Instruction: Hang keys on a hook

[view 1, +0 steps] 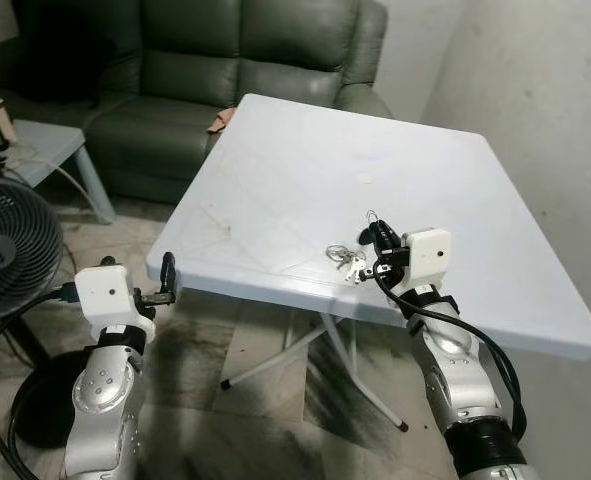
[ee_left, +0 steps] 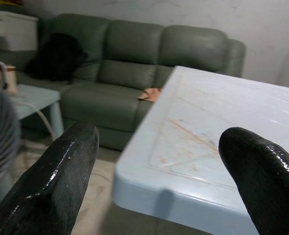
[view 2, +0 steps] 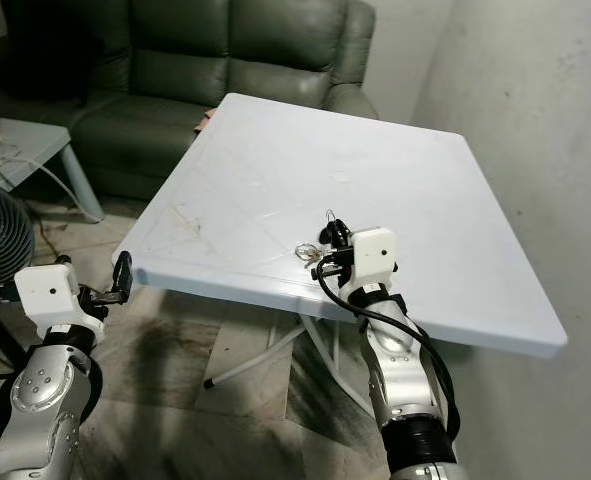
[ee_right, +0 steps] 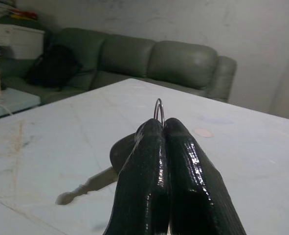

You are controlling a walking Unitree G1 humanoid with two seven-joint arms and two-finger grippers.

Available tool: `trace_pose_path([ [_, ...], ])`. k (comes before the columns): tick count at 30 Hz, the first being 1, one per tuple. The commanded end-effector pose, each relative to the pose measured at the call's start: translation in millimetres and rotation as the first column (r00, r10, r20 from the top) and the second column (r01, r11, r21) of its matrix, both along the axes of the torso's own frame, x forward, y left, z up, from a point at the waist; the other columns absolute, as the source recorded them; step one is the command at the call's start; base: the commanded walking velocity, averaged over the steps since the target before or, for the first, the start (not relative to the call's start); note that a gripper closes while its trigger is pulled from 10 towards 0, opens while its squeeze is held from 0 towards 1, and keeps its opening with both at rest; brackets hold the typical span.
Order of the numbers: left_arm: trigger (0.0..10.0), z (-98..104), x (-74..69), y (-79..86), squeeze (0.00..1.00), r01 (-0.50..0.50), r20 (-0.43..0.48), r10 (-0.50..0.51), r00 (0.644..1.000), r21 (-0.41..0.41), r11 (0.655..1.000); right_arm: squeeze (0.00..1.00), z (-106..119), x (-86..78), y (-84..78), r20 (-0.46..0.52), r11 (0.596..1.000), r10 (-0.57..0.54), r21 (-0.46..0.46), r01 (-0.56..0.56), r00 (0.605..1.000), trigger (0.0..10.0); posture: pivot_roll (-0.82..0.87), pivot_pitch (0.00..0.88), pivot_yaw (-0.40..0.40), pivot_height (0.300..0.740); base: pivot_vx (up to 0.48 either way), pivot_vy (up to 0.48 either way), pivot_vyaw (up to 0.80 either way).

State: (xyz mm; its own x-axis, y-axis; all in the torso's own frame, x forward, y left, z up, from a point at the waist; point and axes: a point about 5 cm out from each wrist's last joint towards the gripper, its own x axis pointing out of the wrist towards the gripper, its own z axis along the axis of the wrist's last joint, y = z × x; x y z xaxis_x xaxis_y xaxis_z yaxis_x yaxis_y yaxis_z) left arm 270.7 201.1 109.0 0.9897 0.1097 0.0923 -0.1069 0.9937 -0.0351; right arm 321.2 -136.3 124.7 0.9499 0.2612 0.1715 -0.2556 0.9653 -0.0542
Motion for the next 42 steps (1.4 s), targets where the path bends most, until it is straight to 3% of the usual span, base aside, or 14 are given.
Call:
trace_pose_path([
  [1,10.0,0.0,0.7,-1.8,0.00,0.007,-0.002,-0.007,1.000,-0.003,1.000,0.00,3.1,0.8,-3.2,0.006,1.000,-0.014,0.001,0.014,1.000,10.0,0.02,0.029,-0.060,0.740,0.000,0.375,0.00],
  [24,10.0,-2.3,-1.3,-1.8,0.00,-0.006,-0.009,0.006,1.000,-0.018,1.000,0.00,4.0,0.3,-5.0,0.003,1.000,-0.011,-0.005,0.011,1.000,10.0,0.02,0.039,-0.071,0.740,0.000,0.381,0.00],
  [36,10.0,-3.7,-1.0,-2.1,0.00,-0.017,-0.026,0.016,1.000,-0.034,0.999,0.00,-0.9,1.6,-6.4,-0.041,1.000,-0.029,-0.011,0.029,0.999,10.0,0.01,0.056,-0.060,0.740,0.000,0.000,0.00],
  [42,10.0,-3.0,0.0,-3.5,0.00,-0.011,-0.031,0.011,0.999,-0.029,0.999,0.00,-2.1,2.9,-5.3,-0.058,0.999,-0.033,-0.015,0.032,0.998,10.0,0.01,0.056,-0.054,0.740,0.000,0.000,-0.74],
])
